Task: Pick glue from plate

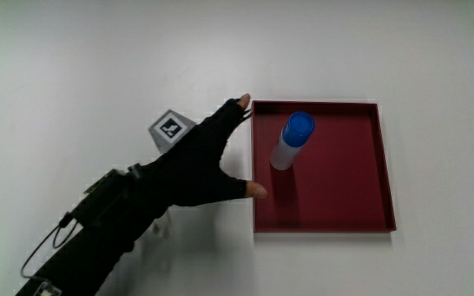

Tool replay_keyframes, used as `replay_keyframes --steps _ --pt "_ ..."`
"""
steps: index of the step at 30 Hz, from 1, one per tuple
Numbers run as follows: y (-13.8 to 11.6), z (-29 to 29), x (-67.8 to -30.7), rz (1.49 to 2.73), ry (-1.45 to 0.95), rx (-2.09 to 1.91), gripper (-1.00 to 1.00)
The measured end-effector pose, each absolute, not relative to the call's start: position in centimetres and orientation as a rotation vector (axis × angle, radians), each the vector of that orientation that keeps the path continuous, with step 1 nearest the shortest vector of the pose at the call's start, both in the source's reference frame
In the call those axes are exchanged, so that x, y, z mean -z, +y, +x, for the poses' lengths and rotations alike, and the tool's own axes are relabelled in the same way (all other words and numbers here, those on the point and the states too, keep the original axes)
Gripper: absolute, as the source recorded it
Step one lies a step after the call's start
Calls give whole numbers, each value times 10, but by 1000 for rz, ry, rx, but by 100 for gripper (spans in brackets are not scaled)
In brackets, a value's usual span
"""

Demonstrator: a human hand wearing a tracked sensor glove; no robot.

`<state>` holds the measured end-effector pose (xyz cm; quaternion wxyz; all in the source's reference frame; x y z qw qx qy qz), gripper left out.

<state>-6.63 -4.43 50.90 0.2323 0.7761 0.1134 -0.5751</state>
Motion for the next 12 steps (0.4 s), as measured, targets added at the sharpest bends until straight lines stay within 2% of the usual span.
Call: replay_keyframes --steps 2,6,12 --pt "-47 -69 -501 2150 345 1585 100" --pt "-53 -77 -482 2092 378 1693 100" --pt "-57 -99 -456 2076 346 1735 100"
